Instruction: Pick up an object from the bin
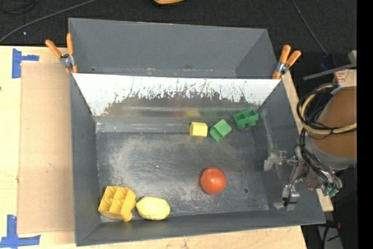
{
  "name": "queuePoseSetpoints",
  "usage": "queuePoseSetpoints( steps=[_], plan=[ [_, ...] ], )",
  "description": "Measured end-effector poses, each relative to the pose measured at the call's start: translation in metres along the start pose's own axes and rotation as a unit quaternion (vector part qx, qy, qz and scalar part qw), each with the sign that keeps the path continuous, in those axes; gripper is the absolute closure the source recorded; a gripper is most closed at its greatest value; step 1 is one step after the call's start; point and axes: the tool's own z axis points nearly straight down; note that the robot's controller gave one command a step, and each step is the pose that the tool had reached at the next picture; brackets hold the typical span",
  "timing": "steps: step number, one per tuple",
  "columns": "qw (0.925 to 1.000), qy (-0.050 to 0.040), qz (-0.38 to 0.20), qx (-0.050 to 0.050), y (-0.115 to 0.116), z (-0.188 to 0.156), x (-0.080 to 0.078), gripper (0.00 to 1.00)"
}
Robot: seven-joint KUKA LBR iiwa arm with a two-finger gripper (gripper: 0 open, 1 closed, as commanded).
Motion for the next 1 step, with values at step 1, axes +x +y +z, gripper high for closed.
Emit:
queuePoseSetpoints(
  steps=[1],
  plan=[
    [1.0,-0.0038,-0.002,0.001,0.0007,-0.0042,-0.0021,0.0]
  ],
)
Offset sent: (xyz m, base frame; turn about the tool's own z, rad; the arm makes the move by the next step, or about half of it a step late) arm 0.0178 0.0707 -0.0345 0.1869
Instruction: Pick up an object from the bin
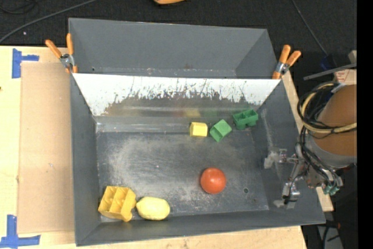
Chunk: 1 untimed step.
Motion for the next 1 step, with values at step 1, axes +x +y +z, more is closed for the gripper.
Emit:
queuePoseSetpoints(
  steps=[1],
  plan=[
    [0.9976,0.0008,0.07,0.0,0.0432,0.0257,-0.0104,0.0]
  ],
)
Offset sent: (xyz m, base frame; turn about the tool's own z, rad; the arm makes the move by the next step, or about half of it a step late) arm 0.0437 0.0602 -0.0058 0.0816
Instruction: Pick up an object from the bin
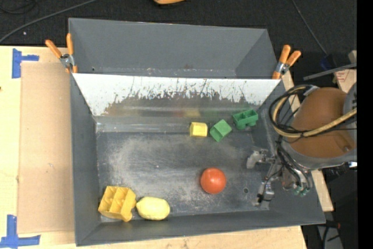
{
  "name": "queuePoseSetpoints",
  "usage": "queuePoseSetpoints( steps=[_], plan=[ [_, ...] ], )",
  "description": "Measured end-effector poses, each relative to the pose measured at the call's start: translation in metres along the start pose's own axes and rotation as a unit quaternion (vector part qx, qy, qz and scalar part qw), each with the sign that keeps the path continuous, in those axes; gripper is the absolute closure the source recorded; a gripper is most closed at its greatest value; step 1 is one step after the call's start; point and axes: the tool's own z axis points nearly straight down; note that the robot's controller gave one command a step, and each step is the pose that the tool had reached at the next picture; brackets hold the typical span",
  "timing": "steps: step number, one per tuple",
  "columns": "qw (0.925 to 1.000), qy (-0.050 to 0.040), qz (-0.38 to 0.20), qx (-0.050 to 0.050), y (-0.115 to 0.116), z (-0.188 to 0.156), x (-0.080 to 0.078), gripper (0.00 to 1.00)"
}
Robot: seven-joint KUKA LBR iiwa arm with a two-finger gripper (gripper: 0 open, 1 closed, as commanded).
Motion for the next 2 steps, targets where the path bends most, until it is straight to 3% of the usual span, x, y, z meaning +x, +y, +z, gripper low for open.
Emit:
queuePoseSetpoints(
  steps=[1,2],
  plan=[
    [0.9996,0.0003,-0.028,-0.001,0.023,-0.014,-0.026,0.0],
    [0.9998,0.0006,0.018,-0.002,0.074,0.036,0.007,0.0]
  ],
)
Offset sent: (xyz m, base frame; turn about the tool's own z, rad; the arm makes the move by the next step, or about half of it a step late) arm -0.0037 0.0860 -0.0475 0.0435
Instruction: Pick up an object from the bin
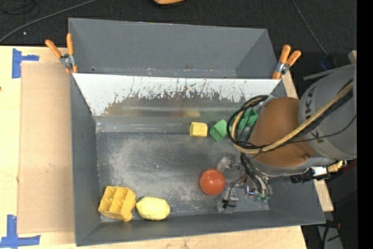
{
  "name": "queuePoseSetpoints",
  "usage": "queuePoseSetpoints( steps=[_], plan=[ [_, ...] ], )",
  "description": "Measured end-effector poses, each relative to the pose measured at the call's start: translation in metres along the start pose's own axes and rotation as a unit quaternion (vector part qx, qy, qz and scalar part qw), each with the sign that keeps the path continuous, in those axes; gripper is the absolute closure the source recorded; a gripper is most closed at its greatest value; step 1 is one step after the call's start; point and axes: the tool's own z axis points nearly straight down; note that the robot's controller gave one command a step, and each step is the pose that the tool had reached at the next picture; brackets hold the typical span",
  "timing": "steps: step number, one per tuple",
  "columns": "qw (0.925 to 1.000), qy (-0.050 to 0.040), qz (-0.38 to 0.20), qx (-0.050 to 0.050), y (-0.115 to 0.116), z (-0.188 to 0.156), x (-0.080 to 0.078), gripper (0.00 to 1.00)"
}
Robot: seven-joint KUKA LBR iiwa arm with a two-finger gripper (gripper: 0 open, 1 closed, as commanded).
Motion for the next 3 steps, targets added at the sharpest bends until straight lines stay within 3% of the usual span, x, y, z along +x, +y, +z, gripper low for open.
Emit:
queuePoseSetpoints(
  steps=[1,2,3],
  plan=[
    [0.9944,-0.0012,-0.106,0.002,0.01,-0.002,-0.017,0.0],
    [0.9871,0.0019,-0.16,0.0,0.022,0.004,0.004,0.0],
    [0.9846,-0.0056,-0.175,0.002,0.027,0.011,-0.004,1.0]
  ],
)
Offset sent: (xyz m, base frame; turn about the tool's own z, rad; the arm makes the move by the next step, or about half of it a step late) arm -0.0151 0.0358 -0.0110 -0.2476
